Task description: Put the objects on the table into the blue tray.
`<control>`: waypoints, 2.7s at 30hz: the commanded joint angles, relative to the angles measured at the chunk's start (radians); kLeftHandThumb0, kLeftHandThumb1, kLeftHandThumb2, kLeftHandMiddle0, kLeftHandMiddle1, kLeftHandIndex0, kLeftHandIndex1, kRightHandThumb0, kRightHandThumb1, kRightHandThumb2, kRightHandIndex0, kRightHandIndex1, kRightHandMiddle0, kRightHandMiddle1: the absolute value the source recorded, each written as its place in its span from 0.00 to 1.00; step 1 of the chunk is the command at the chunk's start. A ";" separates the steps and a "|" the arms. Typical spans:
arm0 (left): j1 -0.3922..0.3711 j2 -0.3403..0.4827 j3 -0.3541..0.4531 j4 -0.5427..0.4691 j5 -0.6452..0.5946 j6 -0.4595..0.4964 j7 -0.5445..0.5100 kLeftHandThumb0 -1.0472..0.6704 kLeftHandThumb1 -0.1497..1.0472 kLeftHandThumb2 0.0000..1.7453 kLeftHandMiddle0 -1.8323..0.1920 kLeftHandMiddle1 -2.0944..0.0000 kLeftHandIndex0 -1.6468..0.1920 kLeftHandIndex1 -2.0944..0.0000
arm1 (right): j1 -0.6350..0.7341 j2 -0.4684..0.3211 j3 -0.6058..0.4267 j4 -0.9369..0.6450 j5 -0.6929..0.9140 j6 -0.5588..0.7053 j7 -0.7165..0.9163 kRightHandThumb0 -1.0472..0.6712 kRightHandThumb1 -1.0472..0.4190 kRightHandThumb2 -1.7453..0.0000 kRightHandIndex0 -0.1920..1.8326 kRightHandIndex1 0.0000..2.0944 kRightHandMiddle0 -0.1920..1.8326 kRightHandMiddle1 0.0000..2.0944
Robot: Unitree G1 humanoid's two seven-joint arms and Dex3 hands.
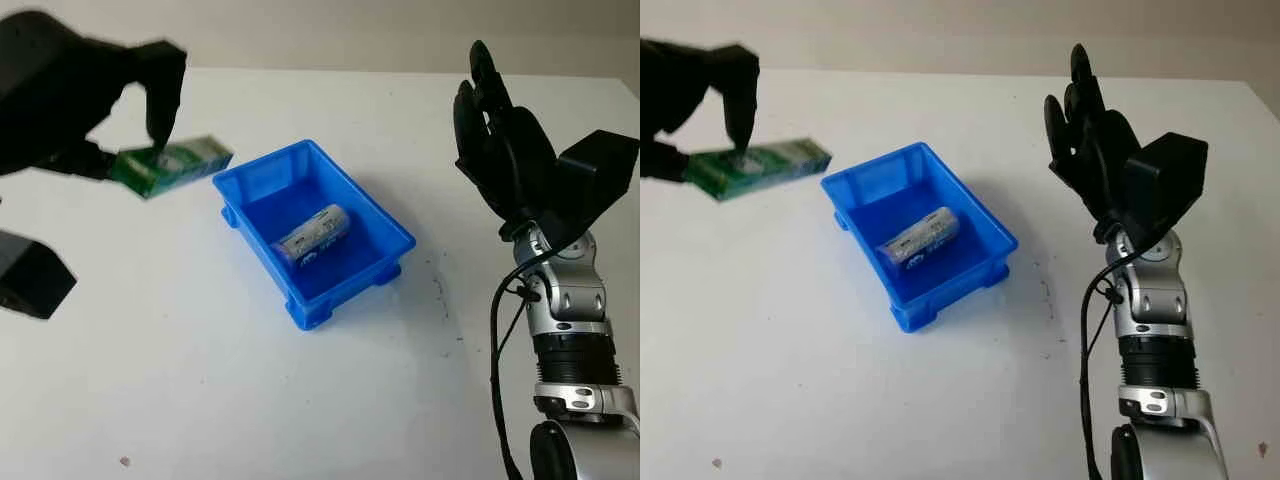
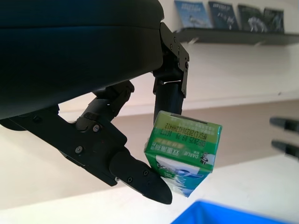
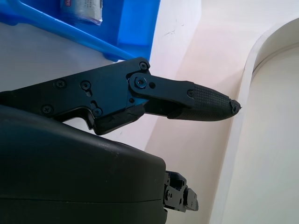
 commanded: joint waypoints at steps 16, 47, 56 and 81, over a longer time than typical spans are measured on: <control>-0.328 -0.254 -0.270 0.241 0.185 -0.047 0.019 0.32 1.00 0.13 0.44 0.03 0.54 0.03 | 0.021 0.008 0.000 -0.047 0.009 0.018 -0.014 0.20 0.00 0.67 0.00 0.00 0.00 0.00; -0.333 -0.316 -0.476 0.370 0.538 0.000 0.144 0.39 1.00 0.09 0.76 0.76 0.84 0.75 | 0.028 0.003 -0.003 -0.050 0.005 0.025 -0.024 0.20 0.00 0.66 0.00 0.00 0.00 0.00; -0.330 -0.343 -0.354 0.297 0.142 0.156 -0.193 0.36 1.00 0.30 1.00 1.00 1.00 0.99 | 0.019 0.001 -0.003 -0.037 0.010 0.017 -0.011 0.20 0.00 0.66 0.00 0.00 0.00 0.00; -0.041 -0.672 0.142 0.252 -0.665 0.543 -0.093 0.12 1.00 0.41 1.00 1.00 1.00 1.00 | 0.003 0.026 -0.003 -0.038 0.026 0.002 -0.009 0.18 0.00 0.62 0.00 0.00 0.00 0.00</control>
